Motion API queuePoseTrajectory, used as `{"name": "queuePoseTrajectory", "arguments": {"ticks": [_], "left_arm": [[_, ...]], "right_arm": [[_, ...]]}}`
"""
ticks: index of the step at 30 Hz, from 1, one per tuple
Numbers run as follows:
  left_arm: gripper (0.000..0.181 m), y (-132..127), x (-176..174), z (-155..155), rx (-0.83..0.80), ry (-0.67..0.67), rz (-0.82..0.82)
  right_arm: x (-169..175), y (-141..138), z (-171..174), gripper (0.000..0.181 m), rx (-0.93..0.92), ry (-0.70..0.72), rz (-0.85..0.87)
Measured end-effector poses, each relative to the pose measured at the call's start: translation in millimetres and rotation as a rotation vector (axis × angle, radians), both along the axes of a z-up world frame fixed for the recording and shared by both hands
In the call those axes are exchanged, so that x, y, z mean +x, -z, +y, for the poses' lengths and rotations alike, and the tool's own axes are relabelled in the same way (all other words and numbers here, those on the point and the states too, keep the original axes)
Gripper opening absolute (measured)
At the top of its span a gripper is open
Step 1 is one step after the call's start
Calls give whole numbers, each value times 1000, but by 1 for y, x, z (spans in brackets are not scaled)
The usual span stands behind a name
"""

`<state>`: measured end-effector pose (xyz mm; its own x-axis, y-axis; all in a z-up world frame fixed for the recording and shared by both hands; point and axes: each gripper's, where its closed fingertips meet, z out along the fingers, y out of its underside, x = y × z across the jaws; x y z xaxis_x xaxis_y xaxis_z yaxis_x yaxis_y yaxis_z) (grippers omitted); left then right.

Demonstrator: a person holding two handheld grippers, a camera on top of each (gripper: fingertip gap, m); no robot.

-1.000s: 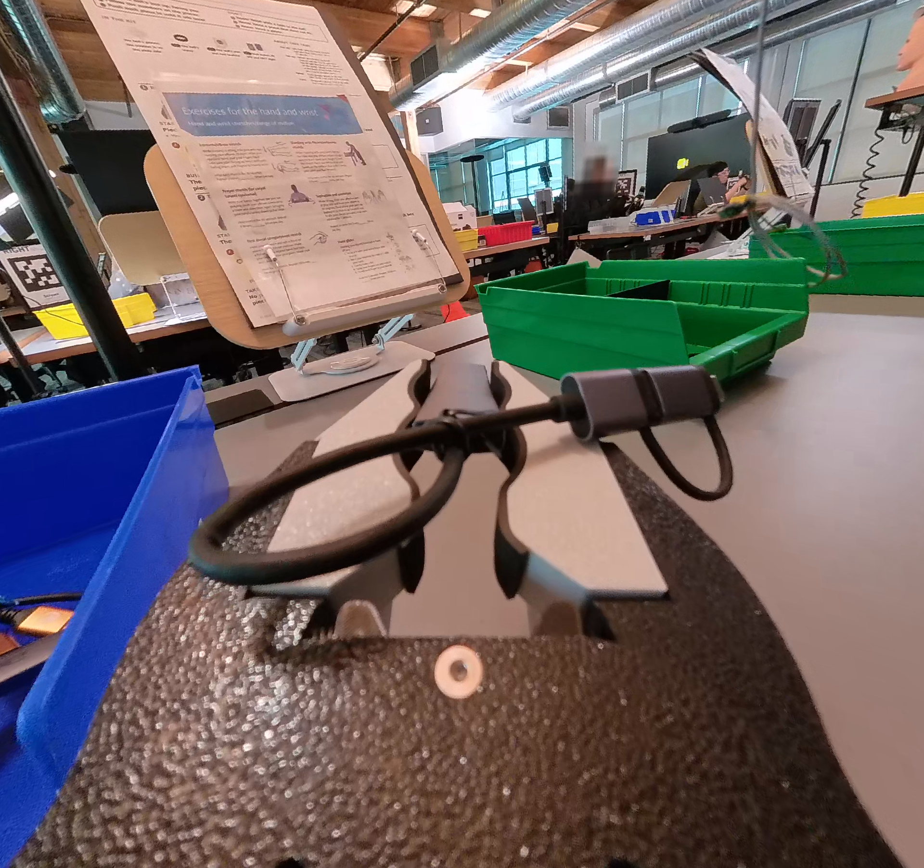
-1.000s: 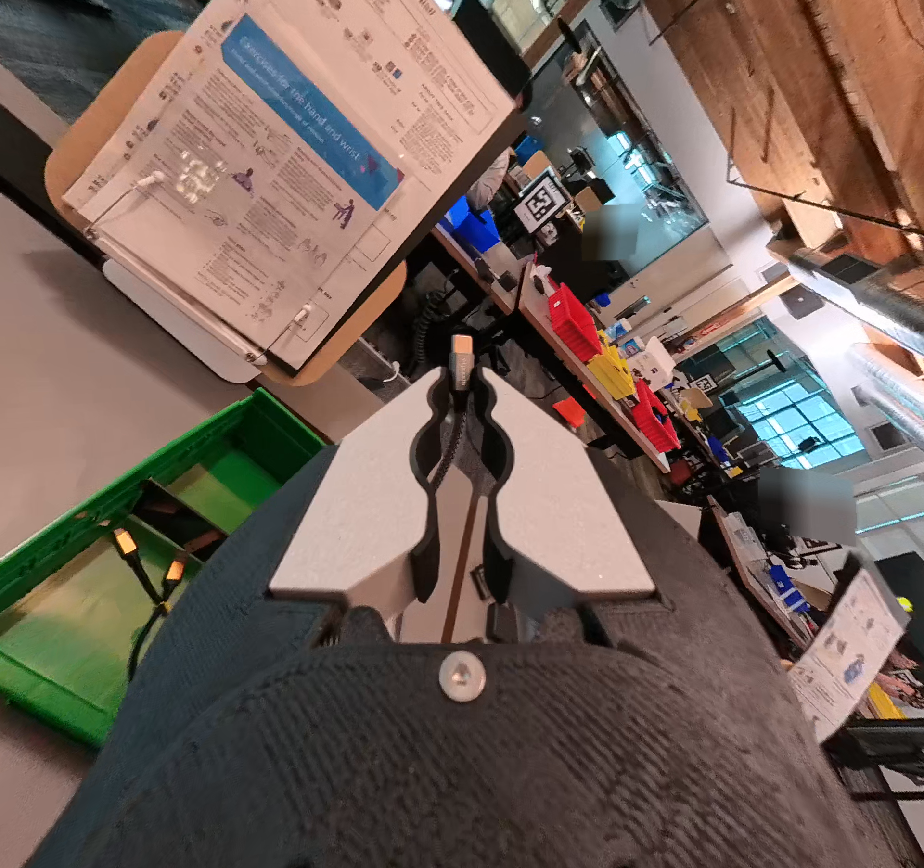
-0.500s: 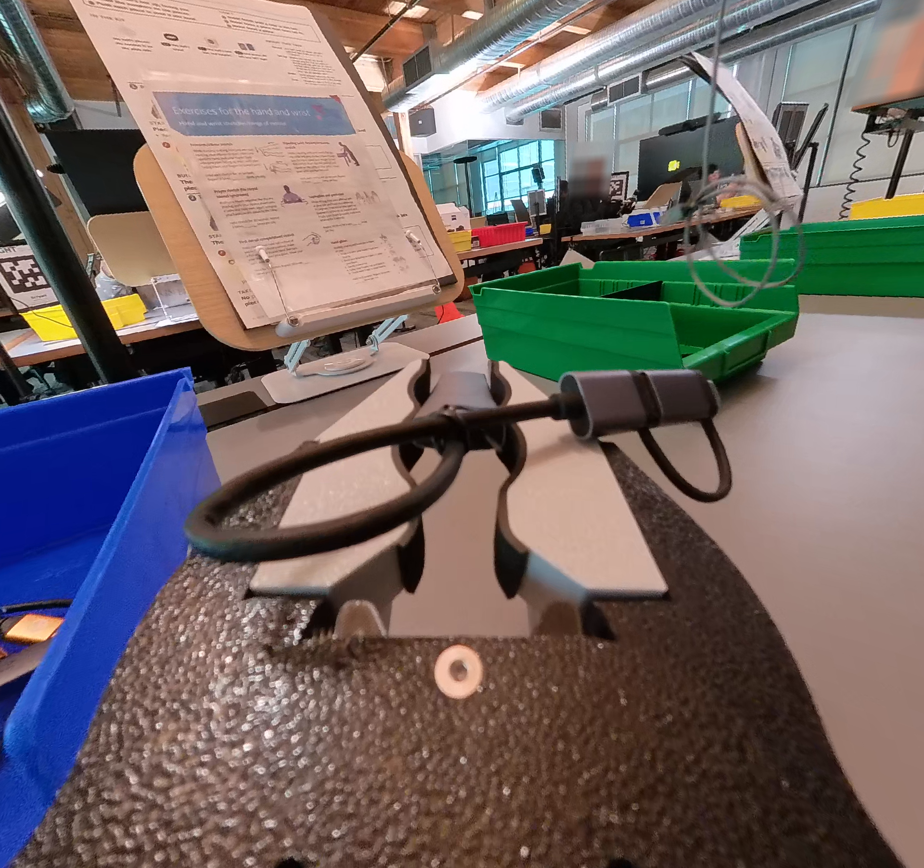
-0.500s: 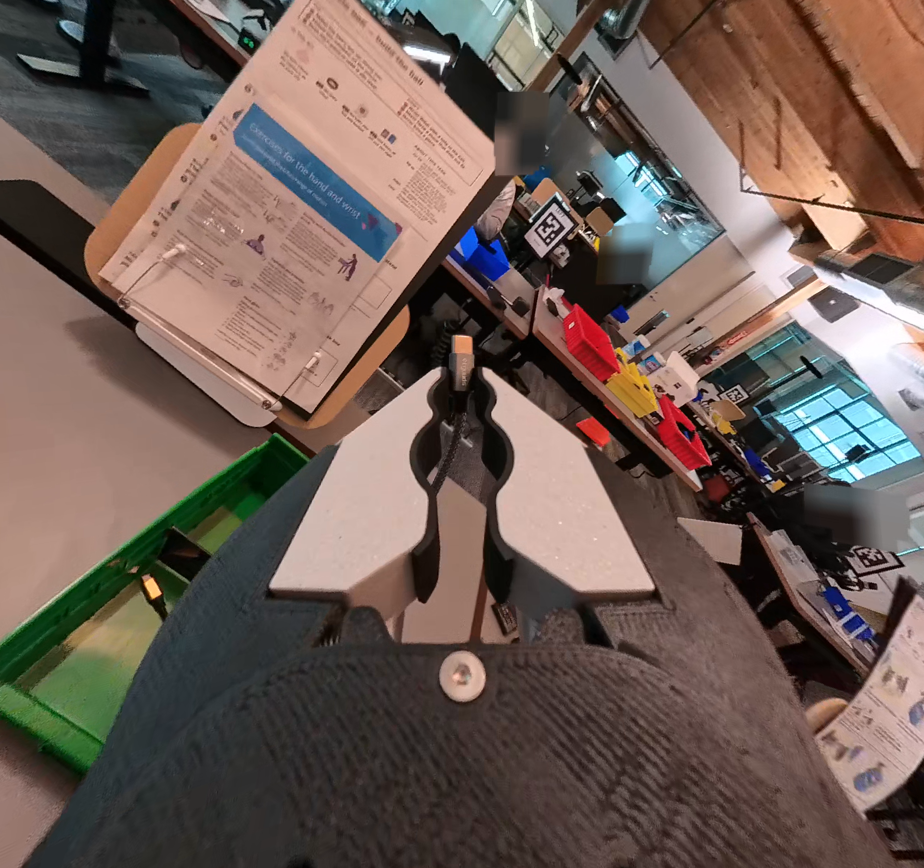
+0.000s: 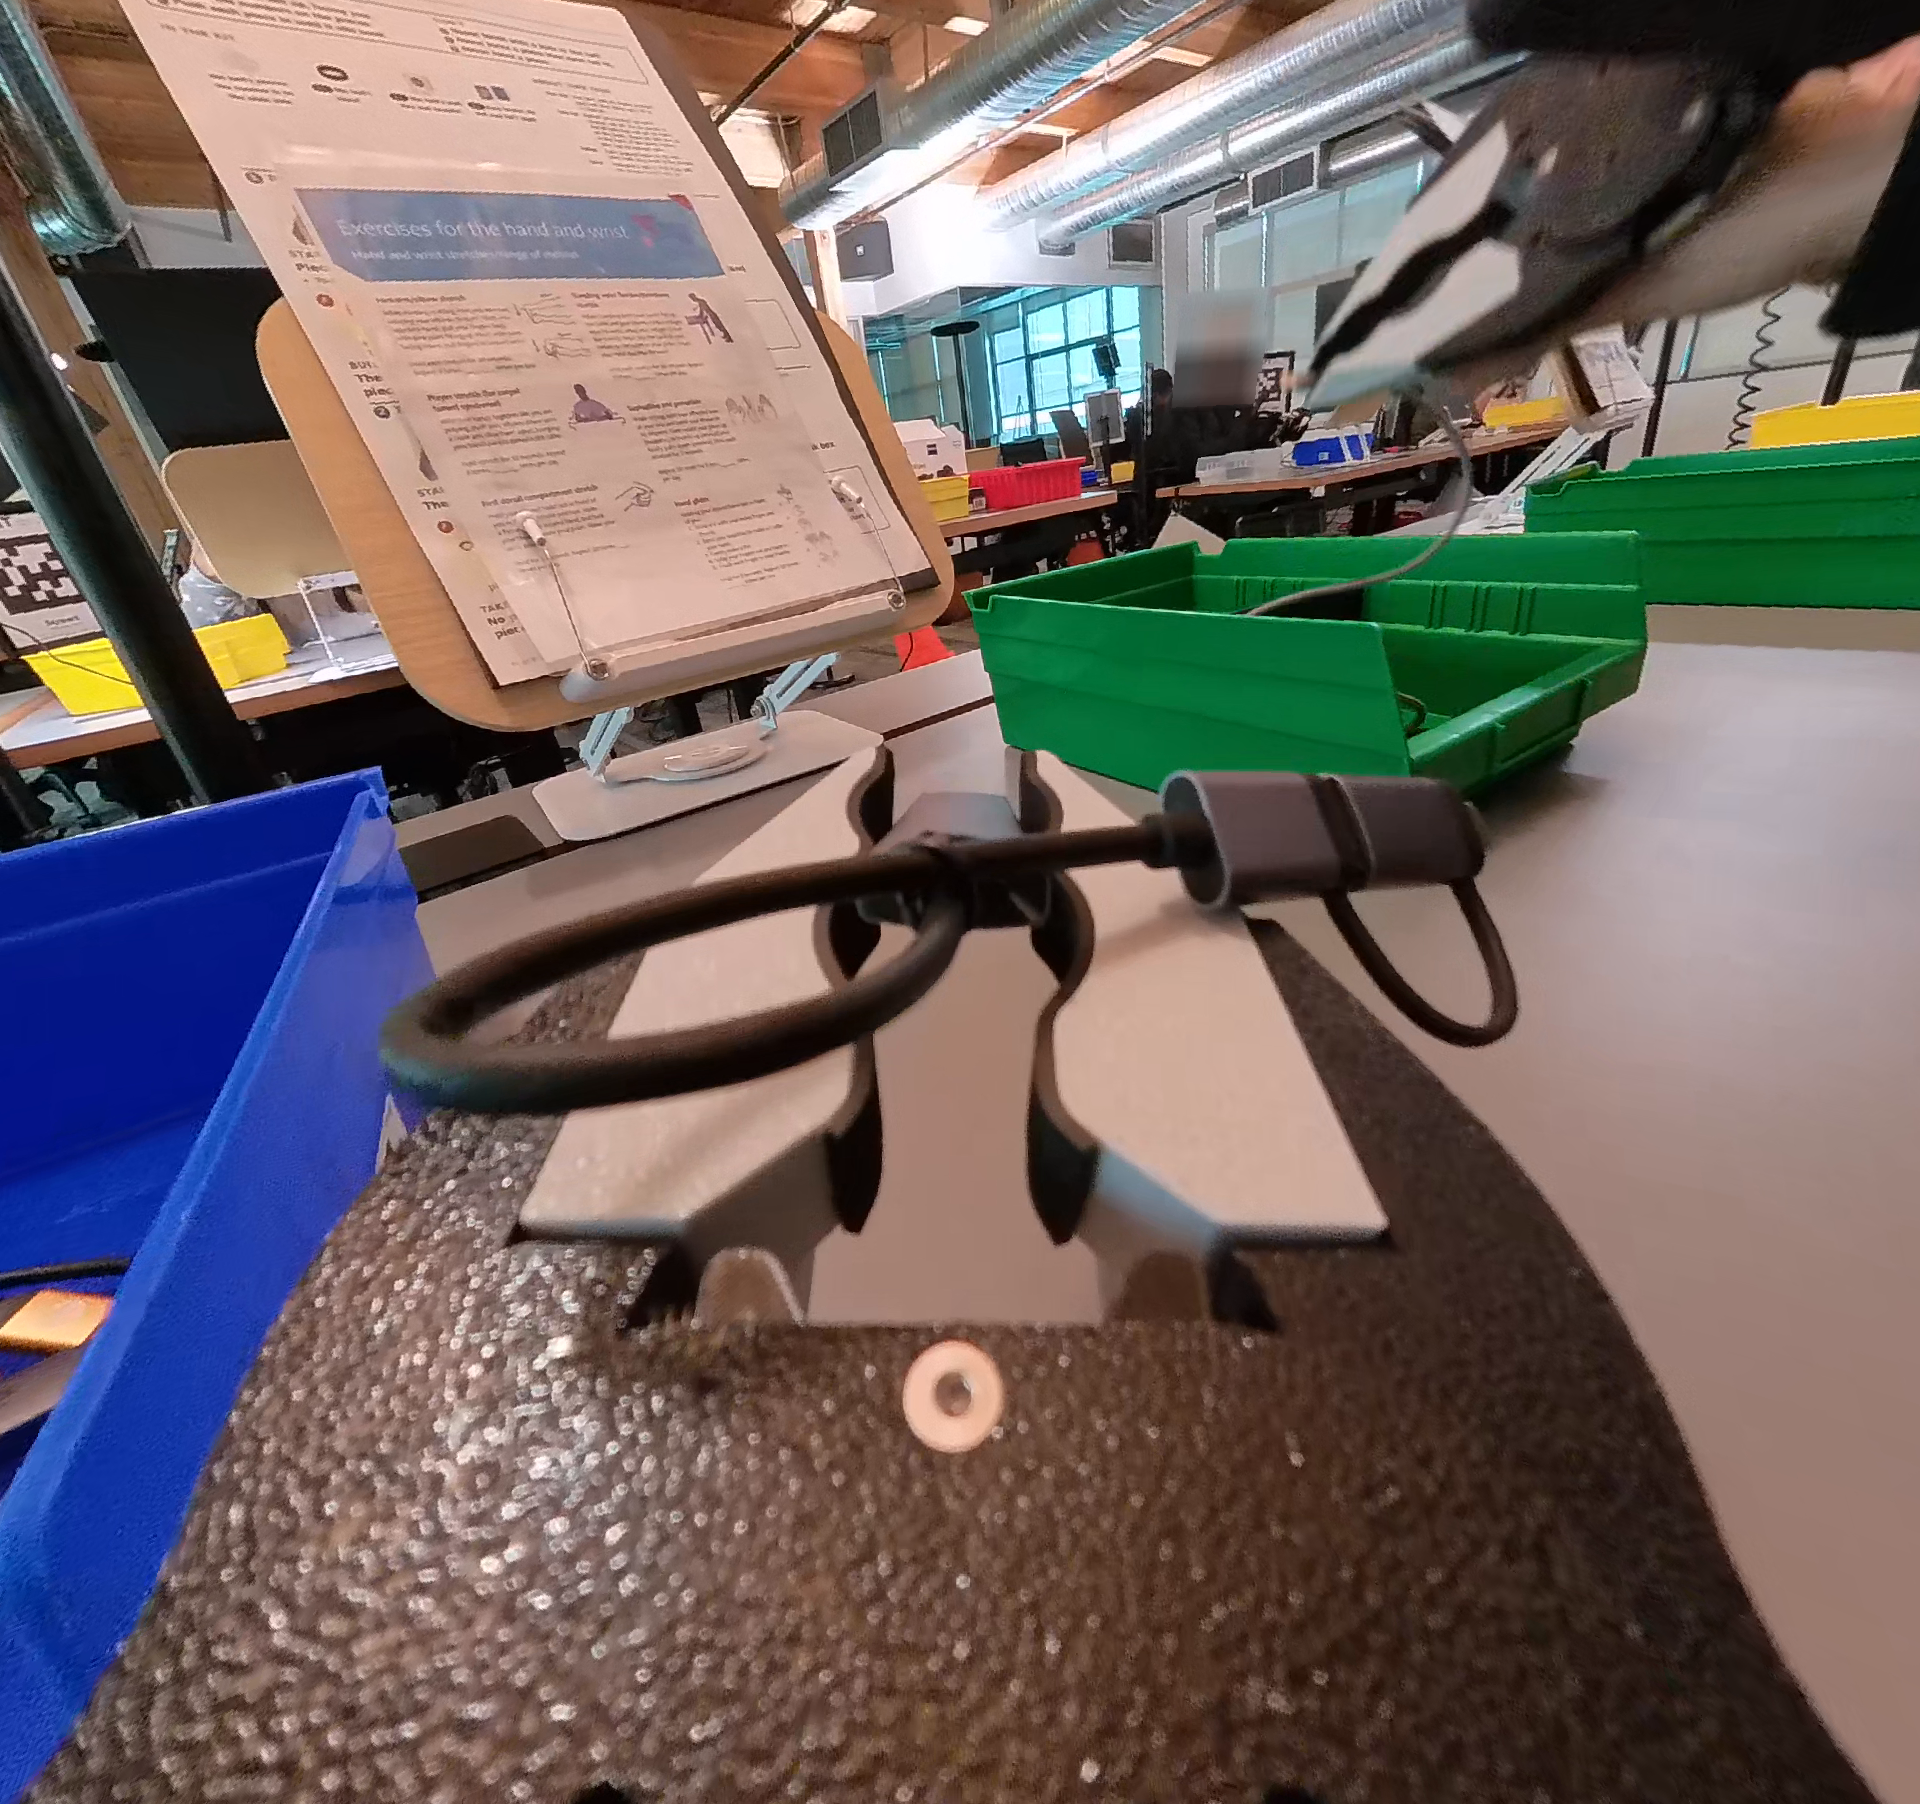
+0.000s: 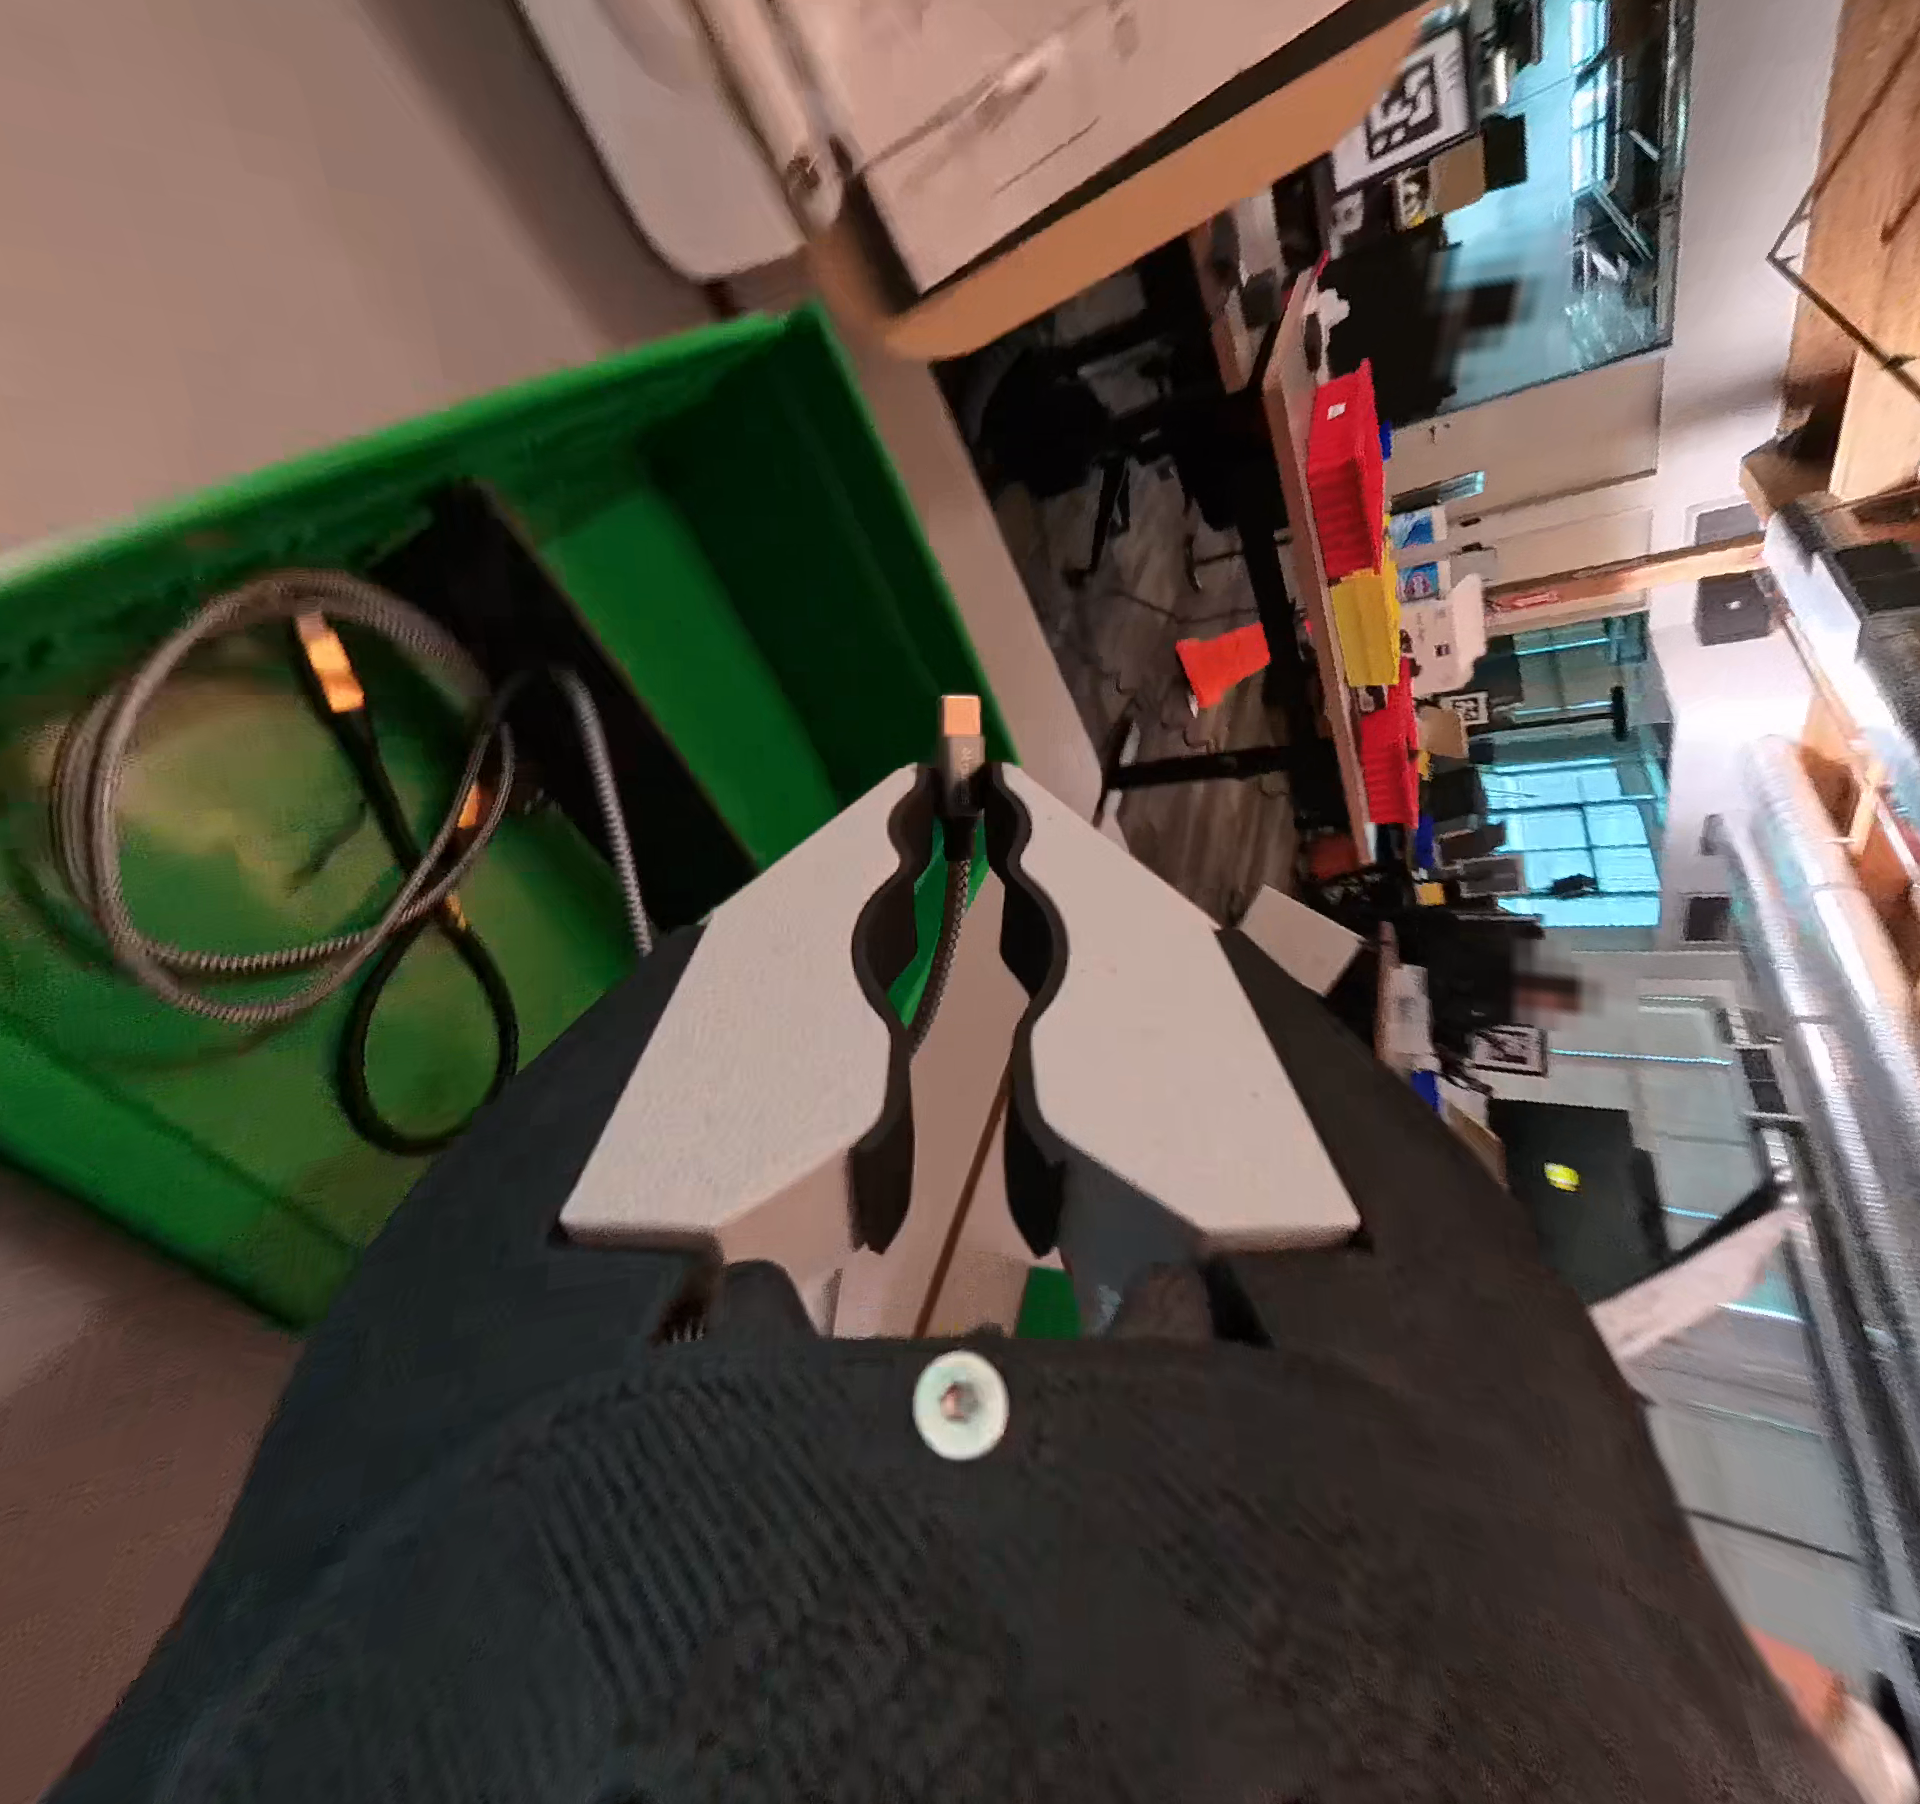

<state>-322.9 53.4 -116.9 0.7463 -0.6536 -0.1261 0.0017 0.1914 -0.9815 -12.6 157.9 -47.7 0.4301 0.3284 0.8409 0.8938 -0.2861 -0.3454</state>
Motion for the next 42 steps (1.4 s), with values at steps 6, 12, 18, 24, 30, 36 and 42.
{"name": "queuePoseTrajectory", "arguments": {"ticks": [6,12,18,24,30,36,42], "left_arm": [[22,0,0,-1,3,2,2],[22,0,1,-1,2,9,5],[22,0,2,-2,2,18,-1],[22,0,4,-3,3,32,3],[22,-1,10,-8,14,82,2],[22,-1,11,-9,14,97,0],[22,0,12,-9,6,103,3]], "right_arm": [[-4,70,-8,9,-112,27,-63],[-8,124,-18,9,-287,23,2],[-28,142,-32,32,-453,-59,182],[-21,117,-33,84,-427,-71,145],[-51,80,-46,94,-343,-196,83],[-79,71,-59,96,-393,-251,148],[-28,120,-79,70,-626,-10,219]]}}
